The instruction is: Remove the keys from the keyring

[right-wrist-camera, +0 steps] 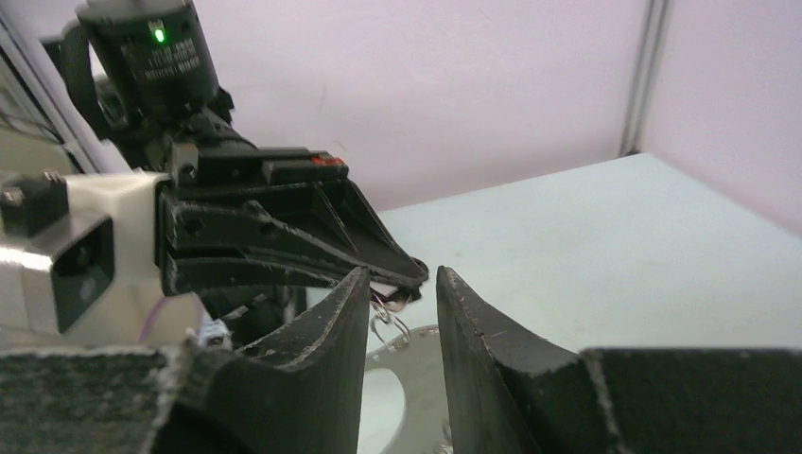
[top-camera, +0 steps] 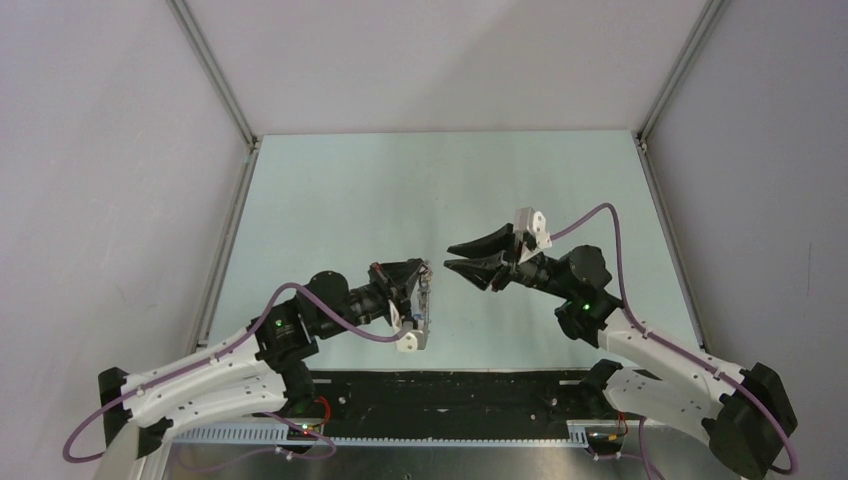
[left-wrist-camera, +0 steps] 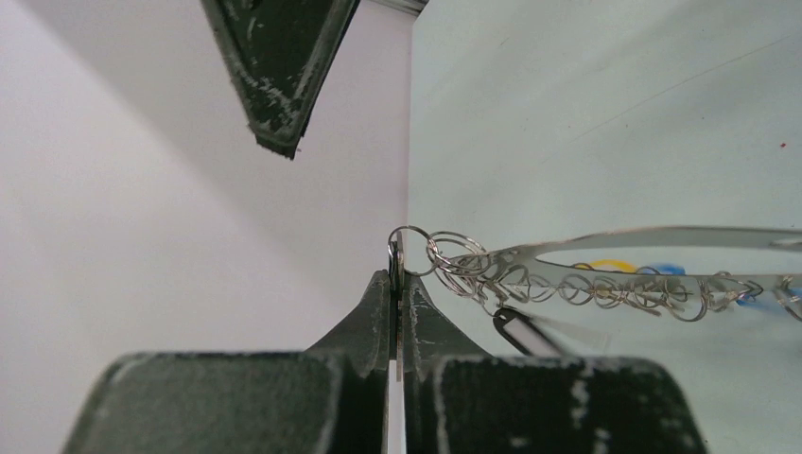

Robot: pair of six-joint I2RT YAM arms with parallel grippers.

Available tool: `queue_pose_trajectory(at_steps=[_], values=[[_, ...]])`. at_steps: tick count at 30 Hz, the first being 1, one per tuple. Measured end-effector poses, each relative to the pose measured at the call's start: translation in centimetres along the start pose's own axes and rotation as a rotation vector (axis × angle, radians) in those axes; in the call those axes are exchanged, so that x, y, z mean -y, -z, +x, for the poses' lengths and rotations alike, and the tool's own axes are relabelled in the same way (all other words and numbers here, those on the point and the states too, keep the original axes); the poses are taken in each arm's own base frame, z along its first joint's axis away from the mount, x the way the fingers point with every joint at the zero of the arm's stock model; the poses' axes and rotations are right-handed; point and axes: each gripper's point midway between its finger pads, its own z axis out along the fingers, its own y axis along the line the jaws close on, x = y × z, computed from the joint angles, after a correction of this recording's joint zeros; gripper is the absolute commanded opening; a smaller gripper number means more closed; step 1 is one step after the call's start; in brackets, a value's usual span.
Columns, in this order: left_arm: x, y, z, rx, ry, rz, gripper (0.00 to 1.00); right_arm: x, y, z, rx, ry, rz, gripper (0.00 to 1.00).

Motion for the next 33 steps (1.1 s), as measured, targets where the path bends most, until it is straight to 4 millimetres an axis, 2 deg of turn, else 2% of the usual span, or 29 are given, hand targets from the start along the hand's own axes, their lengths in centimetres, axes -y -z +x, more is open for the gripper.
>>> queue_pose_trajectory(at_steps=[7,15,21,26,29,32,33], values=[[-0.3,0.3,-0.5,0.025,0.000,-0.009,0.00,-0.3,0.5,2.4,-0.093,0.179,-0.071,0.40],[-0.3,0.3,-1.0,0.050,0.004,-0.005,0.00,-0.7,-0.3,5.4,-0.186,0.228,-0.157,0.39],[-0.2,0.3,-1.1,0.057,0.004,-0.002,0.00,-1.5,-1.5,5.6,-0.192,0.237,-0.218,0.39],[-0.3,0.4,-1.2,0.062,0.003,-0.003,0.00,-1.9,-2.0,5.7,-0.192,0.234,-0.244,0.33],[-0.3,0.5,-1.3,0.067,0.003,-0.006,0.00,-2.1,-2.2,5.6,-0.191,0.233,-0.255,0.32],[-0.5,0.6,-1.4,0.069,0.003,-0.011,0.00,-2.2,-2.3,5.5,-0.188,0.233,-0.262,0.28],[-0.5,0.7,-1.3,0.068,0.003,-0.011,0.00,-2.3,-2.3,5.5,-0.188,0.232,-0.266,0.23]])
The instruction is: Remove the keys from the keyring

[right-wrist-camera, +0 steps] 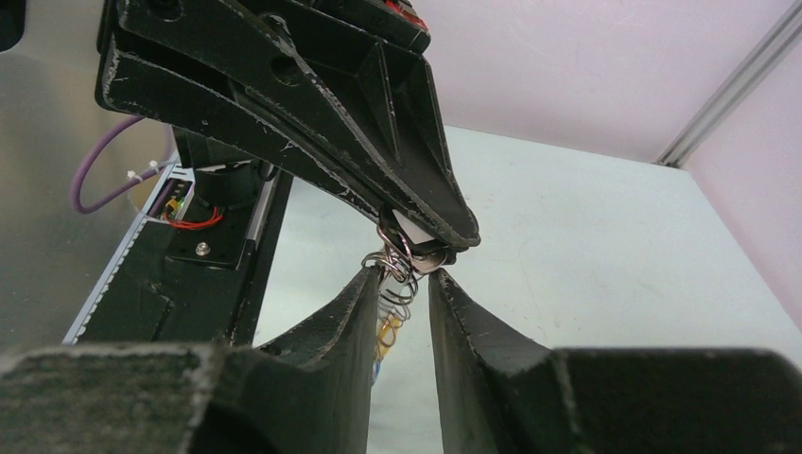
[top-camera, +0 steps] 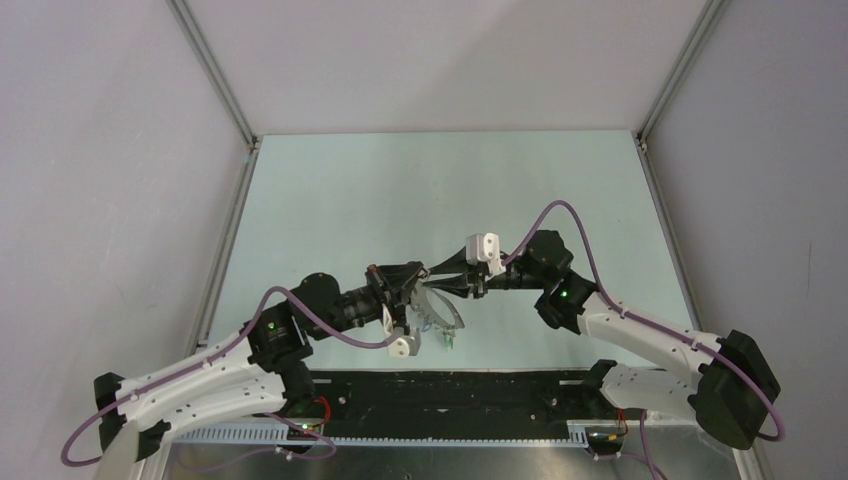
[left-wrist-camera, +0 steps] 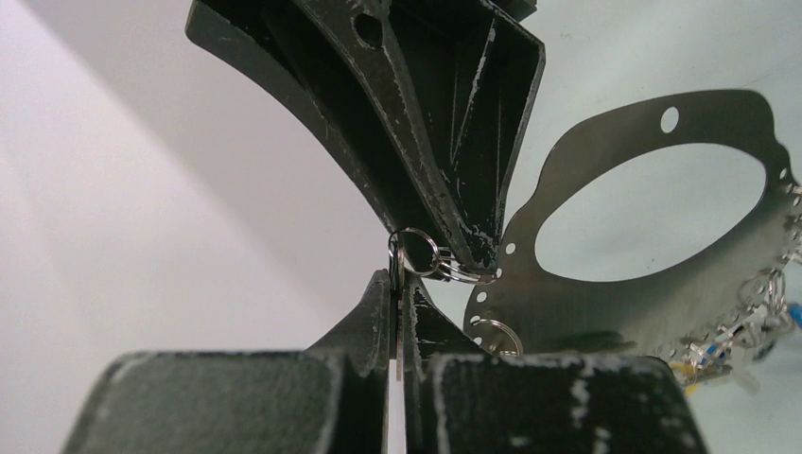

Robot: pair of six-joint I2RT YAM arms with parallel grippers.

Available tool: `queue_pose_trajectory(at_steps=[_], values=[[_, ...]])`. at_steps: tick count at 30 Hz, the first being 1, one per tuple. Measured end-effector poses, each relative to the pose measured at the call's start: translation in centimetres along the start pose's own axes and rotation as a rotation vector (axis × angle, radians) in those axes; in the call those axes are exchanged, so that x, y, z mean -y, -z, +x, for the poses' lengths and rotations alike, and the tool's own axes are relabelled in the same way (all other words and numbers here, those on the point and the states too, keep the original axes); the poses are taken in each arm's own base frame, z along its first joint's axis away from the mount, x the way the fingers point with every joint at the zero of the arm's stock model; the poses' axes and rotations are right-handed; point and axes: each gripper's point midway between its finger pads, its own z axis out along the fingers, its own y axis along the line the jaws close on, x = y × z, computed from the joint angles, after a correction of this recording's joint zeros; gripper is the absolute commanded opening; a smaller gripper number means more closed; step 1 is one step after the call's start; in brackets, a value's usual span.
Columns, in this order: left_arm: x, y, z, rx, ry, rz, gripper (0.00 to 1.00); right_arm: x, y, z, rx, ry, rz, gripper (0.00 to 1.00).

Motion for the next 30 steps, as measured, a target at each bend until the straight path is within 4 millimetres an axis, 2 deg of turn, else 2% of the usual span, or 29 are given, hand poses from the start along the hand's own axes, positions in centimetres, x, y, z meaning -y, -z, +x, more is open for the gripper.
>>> queue_pose_trajectory(at_steps=[3,4,5,15,23,30], values=[[0.0,0.1,0.0,0.000,0.000,0.000,0.00,-0.3,-0.1,-0.1,0.002,-0.003,-0.012,0.09],[0.1,0.1,0.0,-0.001,0.001,0.002,0.00,-0.3,-0.1,-0.1,0.003,-0.001,-0.013,0.02],[0.1,0.1,0.0,-0.001,0.000,0.004,0.00,-0.4,-0.1,-0.1,0.002,-0.005,-0.014,0.00],[0.1,0.2,0.0,-0.001,0.000,0.003,0.00,-0.4,0.4,-0.3,-0.009,-0.049,0.005,0.00],[-0.2,0.5,0.0,0.001,-0.001,-0.014,0.00,0.8,2.3,-1.6,-0.009,-0.093,0.083,0.00],[-0.1,0.1,-0.1,0.009,0.001,-0.015,0.00,1.5,2.7,-2.7,0.036,-0.209,0.130,0.00]])
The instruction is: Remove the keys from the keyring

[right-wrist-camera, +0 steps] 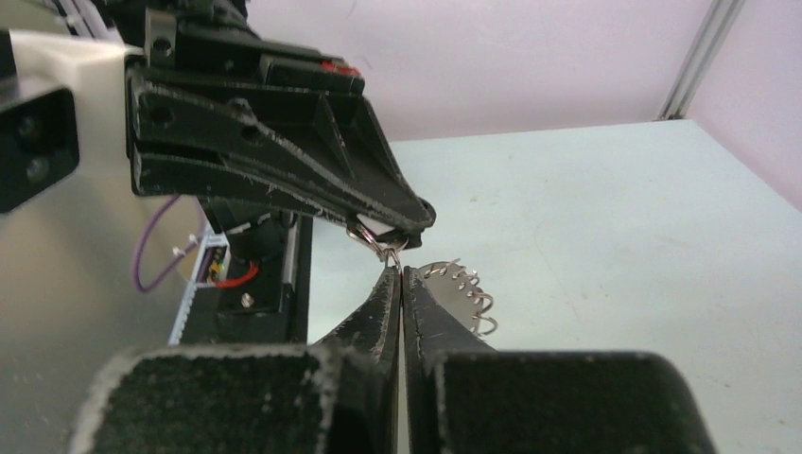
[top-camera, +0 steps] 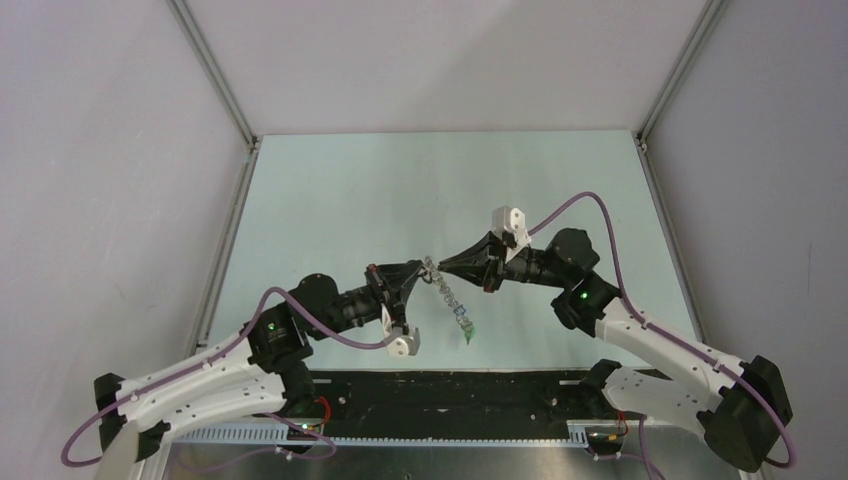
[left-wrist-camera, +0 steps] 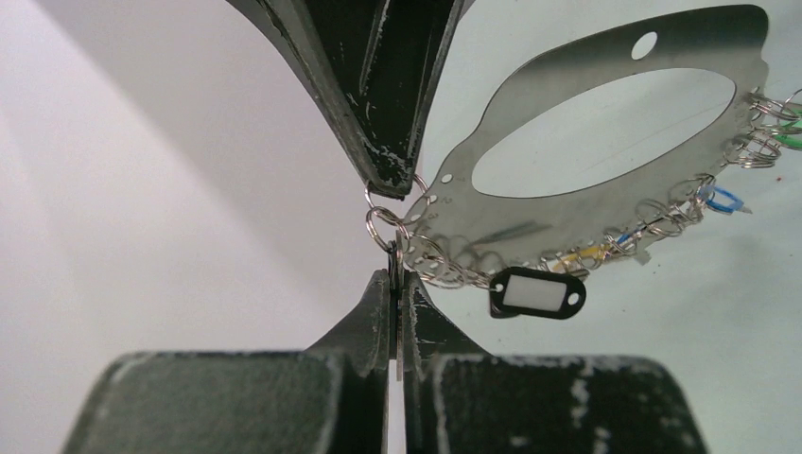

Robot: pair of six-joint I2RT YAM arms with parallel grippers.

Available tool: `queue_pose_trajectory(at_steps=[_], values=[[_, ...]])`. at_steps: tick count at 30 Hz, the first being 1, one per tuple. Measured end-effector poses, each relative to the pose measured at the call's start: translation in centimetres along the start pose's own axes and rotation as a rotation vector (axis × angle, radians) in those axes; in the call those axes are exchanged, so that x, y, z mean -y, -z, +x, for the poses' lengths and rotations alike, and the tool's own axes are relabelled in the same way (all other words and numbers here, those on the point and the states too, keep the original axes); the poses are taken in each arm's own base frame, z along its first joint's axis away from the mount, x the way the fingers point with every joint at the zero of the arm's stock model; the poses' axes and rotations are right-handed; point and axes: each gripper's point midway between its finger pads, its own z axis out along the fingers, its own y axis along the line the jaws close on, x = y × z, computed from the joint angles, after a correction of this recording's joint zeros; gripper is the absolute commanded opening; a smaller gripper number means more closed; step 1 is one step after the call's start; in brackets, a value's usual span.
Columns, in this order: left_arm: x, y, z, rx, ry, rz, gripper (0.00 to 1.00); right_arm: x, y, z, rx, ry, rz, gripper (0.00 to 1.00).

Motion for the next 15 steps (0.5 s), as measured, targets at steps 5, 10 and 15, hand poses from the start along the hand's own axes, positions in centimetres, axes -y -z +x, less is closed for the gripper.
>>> queue_pose_trajectory(at_steps=[5,10,15], values=[[0.1,-0.4,-0.1,0.011,0.009,0.005,0.00,0.2,-0.5,-1.9,0.077,-0.064,0.038,0.00],[1.0,-1.1,-0.1,0.016,0.028,0.038,0.00,0.3,-1.5,-2.4,0.113,-0.123,0.091,0.00],[1.0,-1.7,1.0,-0.039,0.134,0.009,0.00,2.6,-0.2,-1.5,0.101,-0.153,0.249,0.00]])
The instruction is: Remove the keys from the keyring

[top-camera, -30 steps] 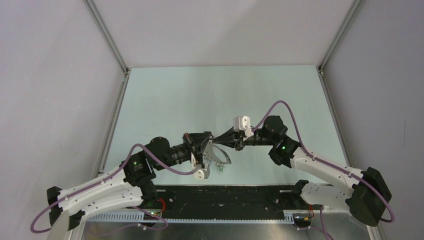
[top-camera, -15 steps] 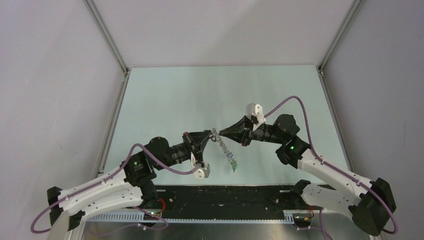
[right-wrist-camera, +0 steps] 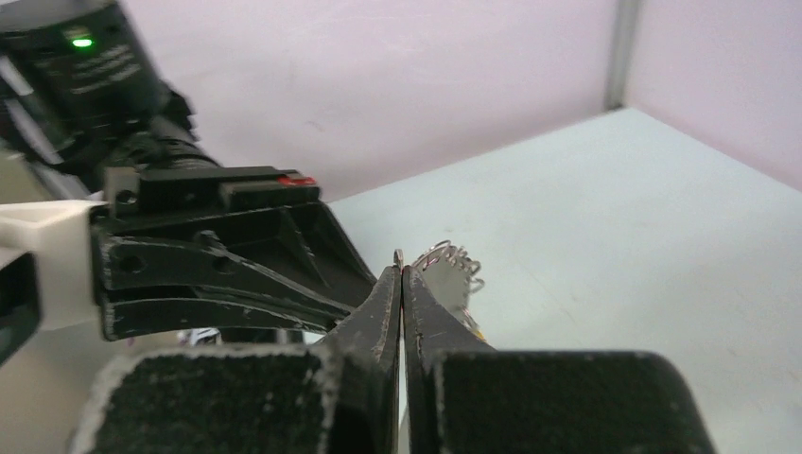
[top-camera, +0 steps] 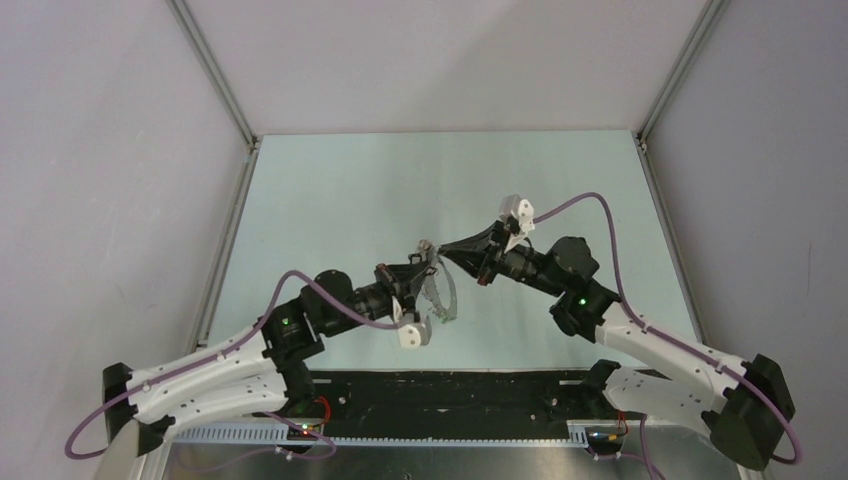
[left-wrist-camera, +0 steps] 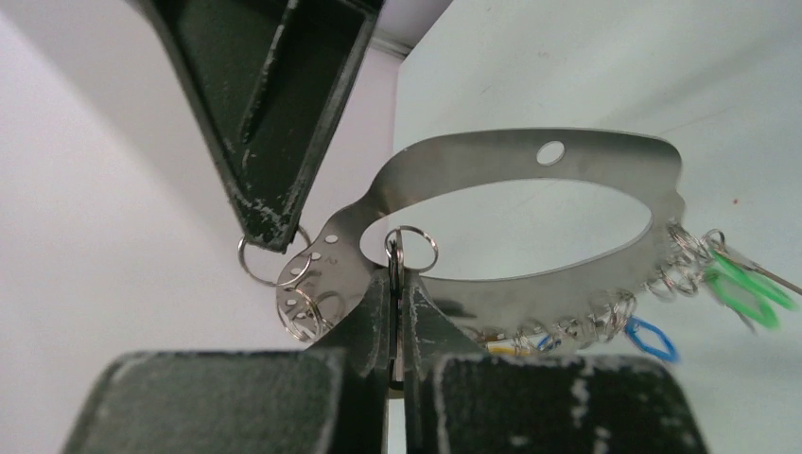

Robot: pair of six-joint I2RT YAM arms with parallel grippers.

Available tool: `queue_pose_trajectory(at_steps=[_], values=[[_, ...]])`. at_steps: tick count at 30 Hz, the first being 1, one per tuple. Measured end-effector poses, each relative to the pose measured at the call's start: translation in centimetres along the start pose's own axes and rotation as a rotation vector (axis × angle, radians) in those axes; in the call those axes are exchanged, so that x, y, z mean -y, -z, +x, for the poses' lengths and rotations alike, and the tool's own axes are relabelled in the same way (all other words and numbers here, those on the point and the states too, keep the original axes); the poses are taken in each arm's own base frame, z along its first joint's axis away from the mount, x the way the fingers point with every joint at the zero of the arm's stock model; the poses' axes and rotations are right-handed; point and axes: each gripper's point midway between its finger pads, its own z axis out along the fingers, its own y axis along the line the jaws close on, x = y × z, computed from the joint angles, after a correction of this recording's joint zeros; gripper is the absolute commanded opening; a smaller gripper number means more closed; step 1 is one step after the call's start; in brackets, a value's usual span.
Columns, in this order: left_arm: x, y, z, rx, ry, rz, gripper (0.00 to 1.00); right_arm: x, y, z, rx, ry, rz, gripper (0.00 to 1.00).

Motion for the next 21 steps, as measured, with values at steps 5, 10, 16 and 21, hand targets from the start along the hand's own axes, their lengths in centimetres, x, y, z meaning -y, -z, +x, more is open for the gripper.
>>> queue_pose_trajectory(at_steps=[5,10,16,21], values=[[-2.2,-0.5,3.2,-0.145,0.279,-0.162,0.00,4.4,4.3,-0.7,0.018,0.042,0.256,0.00],[-6.8,1.0,9.1,-0.394,0.691,-0.586,0.00,6.8,8.2,-3.3,0.072,0.130,0.435,0.00],[-6.6,4.6,18.0,-0.626,1.116,-1.050,0.10,7.7,10.8,-4.5,0.085,0.208,0.543,0.00],[-4.6,6.0,24.5,-0.756,1.355,-1.187,0.91,8.0,11.5,-4.6,0.076,0.235,0.567,0.00]])
